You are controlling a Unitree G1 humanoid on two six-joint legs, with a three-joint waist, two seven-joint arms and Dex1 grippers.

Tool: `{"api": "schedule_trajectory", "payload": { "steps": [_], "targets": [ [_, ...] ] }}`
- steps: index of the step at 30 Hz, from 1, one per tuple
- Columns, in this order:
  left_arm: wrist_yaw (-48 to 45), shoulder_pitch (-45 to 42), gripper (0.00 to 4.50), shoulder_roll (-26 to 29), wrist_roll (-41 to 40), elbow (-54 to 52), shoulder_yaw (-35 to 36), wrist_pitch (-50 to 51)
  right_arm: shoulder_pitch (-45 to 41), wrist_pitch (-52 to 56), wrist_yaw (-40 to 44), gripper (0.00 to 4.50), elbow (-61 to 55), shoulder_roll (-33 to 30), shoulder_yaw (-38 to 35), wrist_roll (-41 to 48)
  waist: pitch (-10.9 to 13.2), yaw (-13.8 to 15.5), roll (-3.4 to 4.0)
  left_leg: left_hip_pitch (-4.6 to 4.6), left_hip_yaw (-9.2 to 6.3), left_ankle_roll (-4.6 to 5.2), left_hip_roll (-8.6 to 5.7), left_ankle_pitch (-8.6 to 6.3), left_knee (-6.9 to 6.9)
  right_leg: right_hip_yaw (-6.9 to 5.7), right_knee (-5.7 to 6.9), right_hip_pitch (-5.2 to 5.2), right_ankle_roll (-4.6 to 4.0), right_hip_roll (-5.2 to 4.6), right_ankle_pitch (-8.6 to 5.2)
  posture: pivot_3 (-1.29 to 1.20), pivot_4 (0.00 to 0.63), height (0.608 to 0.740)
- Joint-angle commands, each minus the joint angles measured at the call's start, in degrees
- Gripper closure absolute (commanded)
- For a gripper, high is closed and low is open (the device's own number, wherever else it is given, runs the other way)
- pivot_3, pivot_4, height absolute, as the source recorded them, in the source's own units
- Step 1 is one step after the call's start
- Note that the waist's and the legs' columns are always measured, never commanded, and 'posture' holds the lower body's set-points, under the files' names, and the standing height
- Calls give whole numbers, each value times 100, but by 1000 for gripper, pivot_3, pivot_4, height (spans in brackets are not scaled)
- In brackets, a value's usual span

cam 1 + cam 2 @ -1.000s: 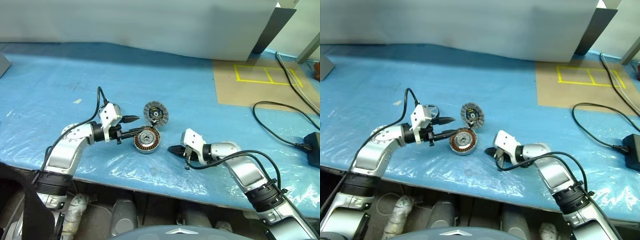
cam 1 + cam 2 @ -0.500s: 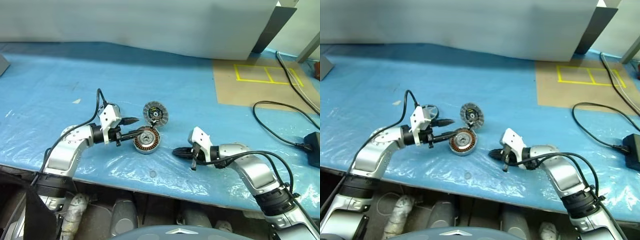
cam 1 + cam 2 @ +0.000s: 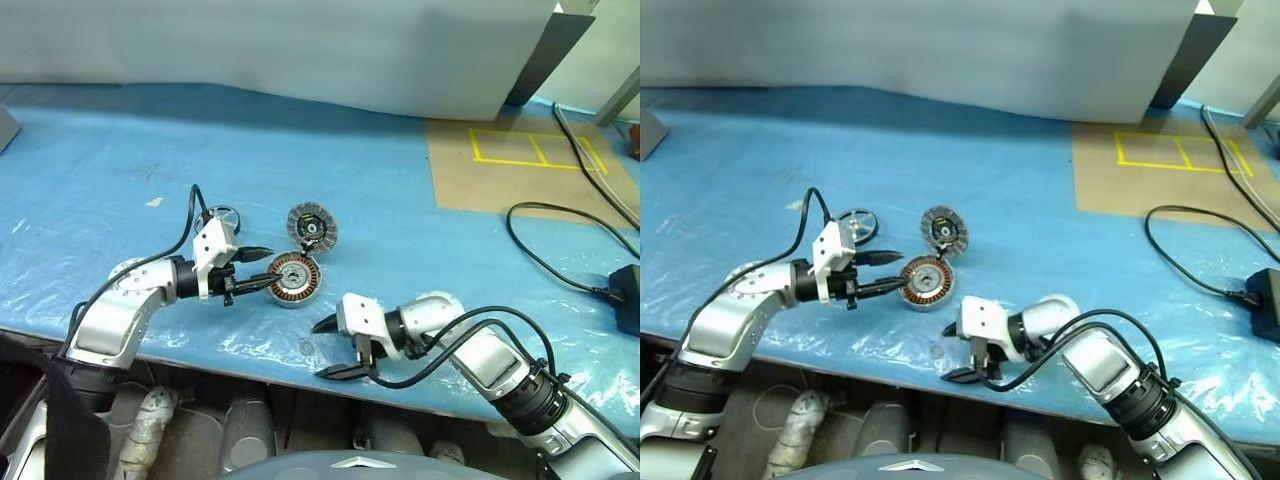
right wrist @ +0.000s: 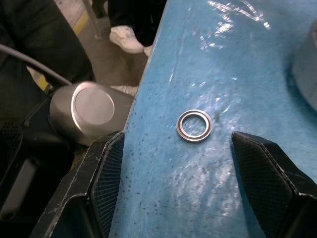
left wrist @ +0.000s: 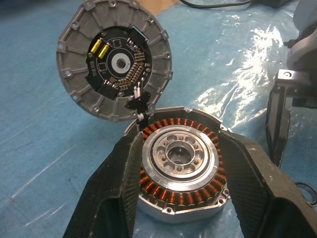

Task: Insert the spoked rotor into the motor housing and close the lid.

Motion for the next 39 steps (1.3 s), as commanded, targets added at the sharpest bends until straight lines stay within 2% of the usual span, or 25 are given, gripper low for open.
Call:
{"api": "schedule_trajectory", "payload": {
  "steps": [1,11,15,19,26,34,39],
  "targets": [
    [46,56,1985,99,-125,-316,149,64,34,-268,12,863,3,70,28,-75,0,-1,0,0,0,0,1,0,0,0,1,0,0,0,0,0,150,740],
    [130,34,1985,132,-190,-384,135,175,67,-97,-162,863,131,425,-123,62,0,-4,0,4,0,1,0,0,3,1,5,2,0,0,0,0,150,740],
    [103,39,1985,158,-174,-356,129,152,39,341,-237,863,94,638,-422,416,0,-3,0,4,0,1,0,0,3,1,5,2,0,0,0,0,150,740],
    [91,75,1985,172,-172,-371,116,148,100,444,-255,863,57,617,-444,439,0,-1,0,4,0,1,0,0,4,1,5,3,0,0,0,0,150,740],
    [95,56,1985,168,-146,-346,74,124,196,266,-489,863,191,650,-321,170,0,-2,0,5,0,0,0,0,3,1,5,3,0,0,0,0,150,740],
    [104,9,1985,157,-134,-324,63,117,369,-457,-923,863,818,674,-126,-460,-1,-3,-1,14,0,0,0,0,4,2,7,10,0,0,0,0,150,740],
    [95,-53,1985,143,-100,-226,52,71,486,-578,-848,2483,825,537,-100,-528,-3,6,-1,20,0,1,-4,0,4,2,5,18,1,-3,0,0,150,740]
  ]
}}
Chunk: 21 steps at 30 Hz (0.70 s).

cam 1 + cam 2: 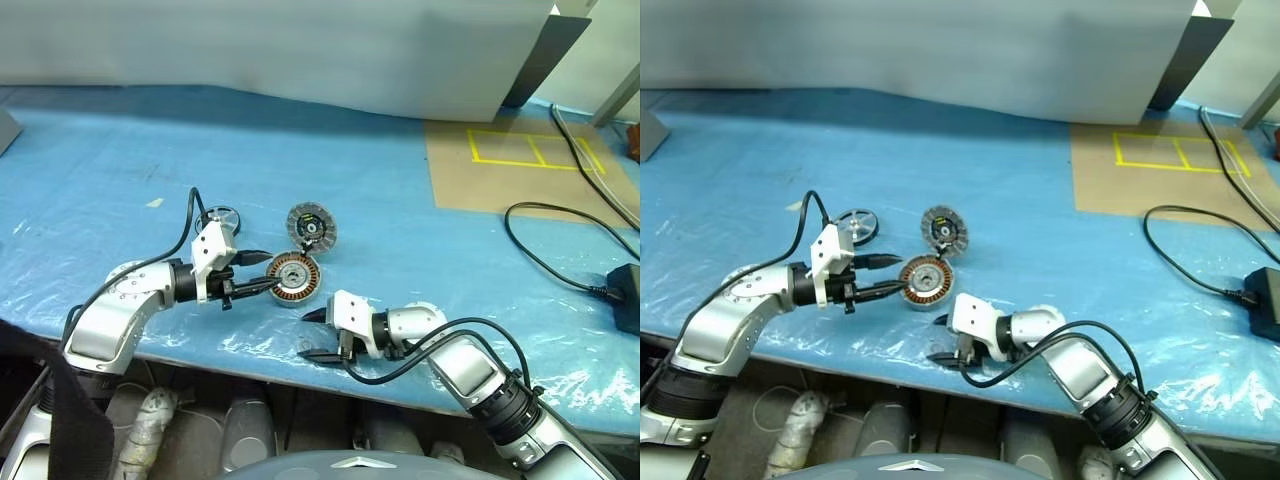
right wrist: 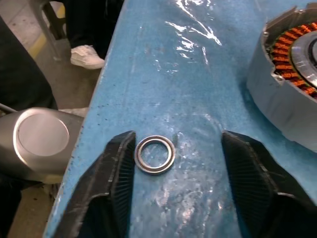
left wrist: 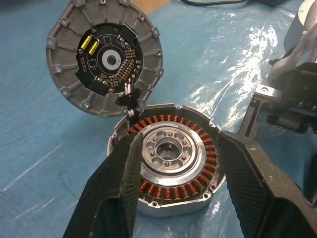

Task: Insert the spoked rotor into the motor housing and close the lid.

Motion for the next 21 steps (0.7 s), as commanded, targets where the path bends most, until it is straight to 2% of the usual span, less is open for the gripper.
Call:
{"api": "schedule_trajectory", "payload": {
  "steps": [1,4,5,11,14,21],
  "targets": [
    [-22,-121,1985,33,2,-58,46,-103,179,23,51,2803,207,-151,84,-174,0,0,0,0,0,0,-1,0,0,0,-2,0,0,0,0,0,150,740],
    [-23,-175,1985,7,16,-9,22,-117,157,30,71,3814,265,-160,20,-156,-1,-4,0,-2,0,-1,-1,0,-2,0,-5,-1,0,0,0,0,150,740],
    [-28,-181,1985,2,17,-3,17,-122,146,55,82,3939,276,-166,-11,-137,-1,-6,0,-2,0,-1,0,0,-3,0,-5,-1,0,1,0,0,150,740],
    [-50,-245,1985,-24,28,63,-7,-152,136,296,194,3939,204,-197,-235,130,-1,0,0,-1,0,0,-3,0,-2,0,-5,1,0,-1,0,0,150,740],
    [-53,-290,1985,-61,36,107,-14,-179,-14,729,111,3939,-50,-60,-723,620,-1,3,0,-1,-1,1,-3,-1,-1,0,-4,2,0,-3,0,0,150,740],
    [14,-361,1985,-219,95,175,-47,-272,-433,1685,286,3939,-1136,-262,-1524,1620,-1,-8,0,-7,-1,0,2,0,-3,-1,-1,-8,0,2,0,0,150,740]
  ]
}}
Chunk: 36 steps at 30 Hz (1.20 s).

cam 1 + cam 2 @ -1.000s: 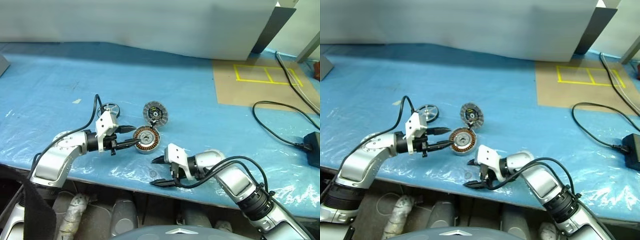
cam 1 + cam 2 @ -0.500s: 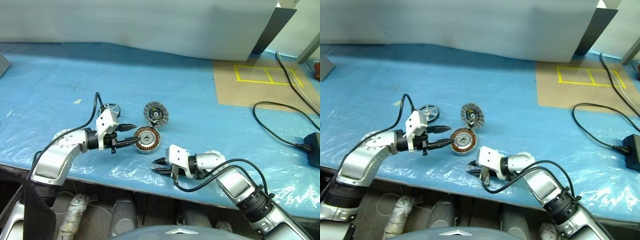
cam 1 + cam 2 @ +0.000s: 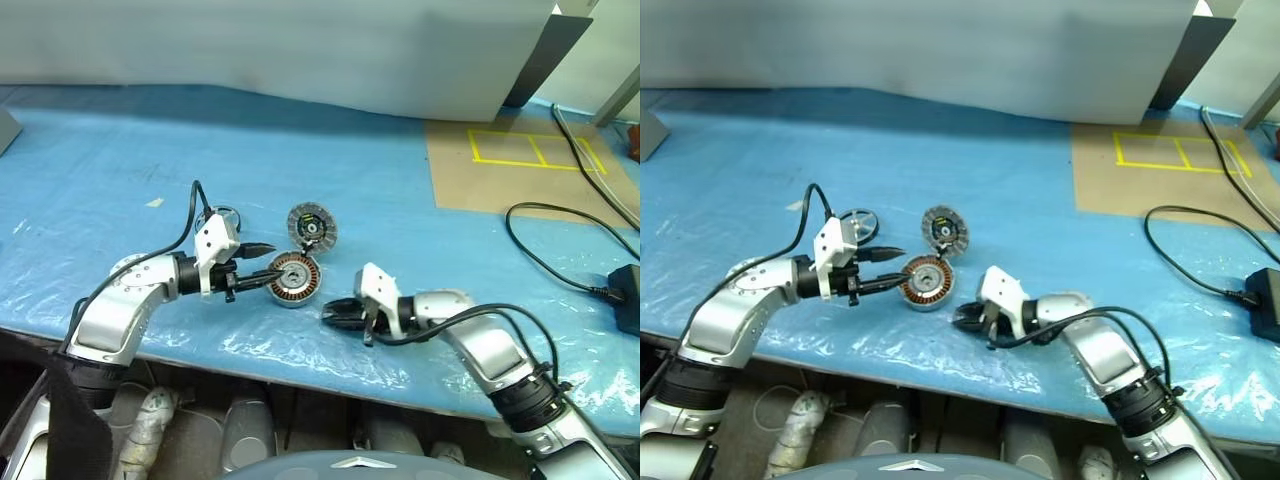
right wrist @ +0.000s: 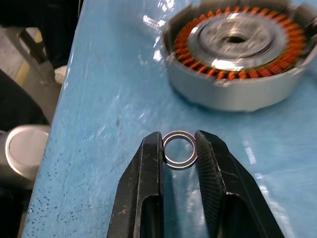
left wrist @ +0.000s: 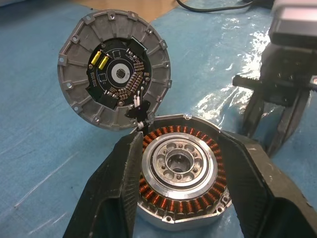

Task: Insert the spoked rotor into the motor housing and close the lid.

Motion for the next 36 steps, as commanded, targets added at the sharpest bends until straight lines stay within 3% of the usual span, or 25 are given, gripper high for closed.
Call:
{"api": "schedule_trajectory", "payload": {
  "steps": [1,10,27,36],
  "targets": [
    [35,-117,1985,-69,27,4,0,-180,-394,334,43,3939,-587,48,-310,504,0,-15,0,0,0,0,1,0,-1,0,1,-2,0,1,0,0,150,740],
    [-64,408,1985,40,200,56,172,-817,-1299,-158,-362,3939,662,763,78,-41,0,-7,0,-9,1,-2,-4,0,-1,1,-1,-8,0,-1,0,0,150,740],
    [-7,791,1985,135,313,82,102,-1055,-1694,-736,-258,3939,1985,1482,426,-534,0,-14,0,-26,0,-3,-1,0,3,-2,15,-27,1,0,1,0,150,740],
    [13,788,1985,110,344,105,61,-1098,-1701,-953,-159,3939,2333,1390,423,-740,0,-12,0,-26,0,-3,-2,0,5,-2,16,-27,1,-1,1,0,150,740]
  ]
}}
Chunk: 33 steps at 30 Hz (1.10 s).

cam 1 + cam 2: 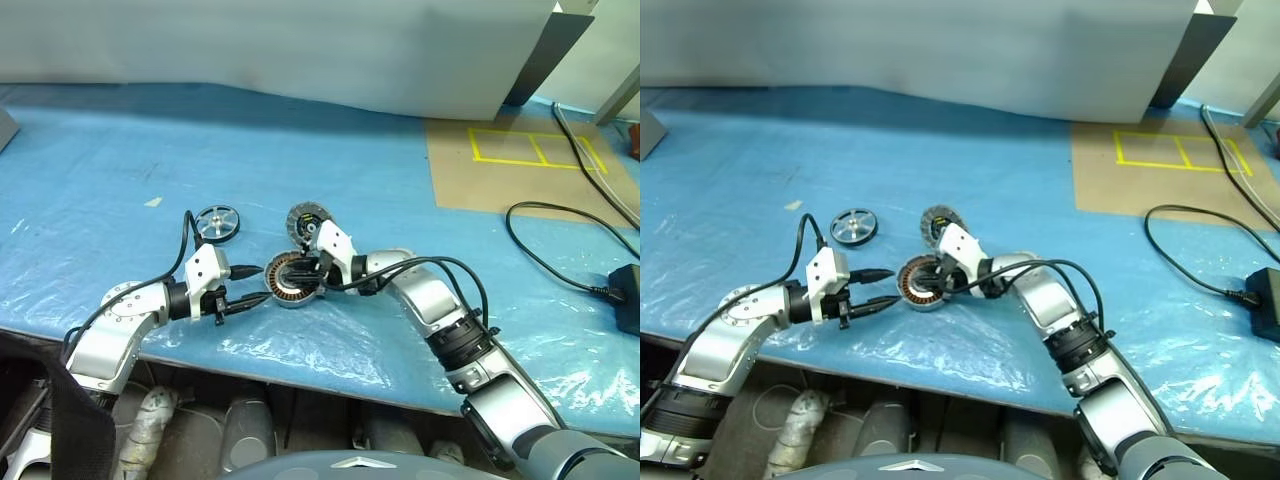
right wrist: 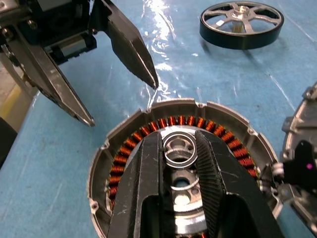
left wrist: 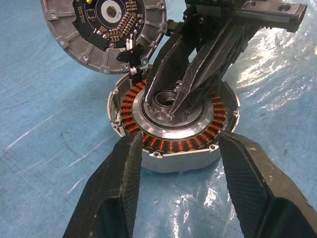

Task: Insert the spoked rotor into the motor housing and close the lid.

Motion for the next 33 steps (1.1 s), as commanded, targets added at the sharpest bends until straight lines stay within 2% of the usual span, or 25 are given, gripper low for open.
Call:
{"api": "schedule_trajectory", "payload": {
  "steps": [1,26,32,33],
  "targets": [
    [1,-54,1985,-4,-5,-152,22,-104,-27,-165,113,3939,-3,-106,-49,-46,0,-2,0,1,0,0,0,0,0,0,0,0,0,1,0,0,150,740],
    [5,-122,1985,-31,8,-44,-16,-101,73,-499,146,3939,108,-78,108,-396,0,-4,-1,9,0,0,1,0,3,1,3,7,0,0,0,0,150,740],
    [5,-169,1985,-70,-28,-8,-20,-57,43,-242,174,1961,-5,-13,26,-294,0,-4,-1,16,0,1,1,0,3,1,3,13,-1,0,0,0,150,740],
    [12,-180,1985,-81,-43,-7,-13,-38,48,-193,198,1961,-51,-34,-22,-247,0,-1,0,18,0,1,1,0,3,1,2,16,-1,0,0,0,150,740]
  ]
}}
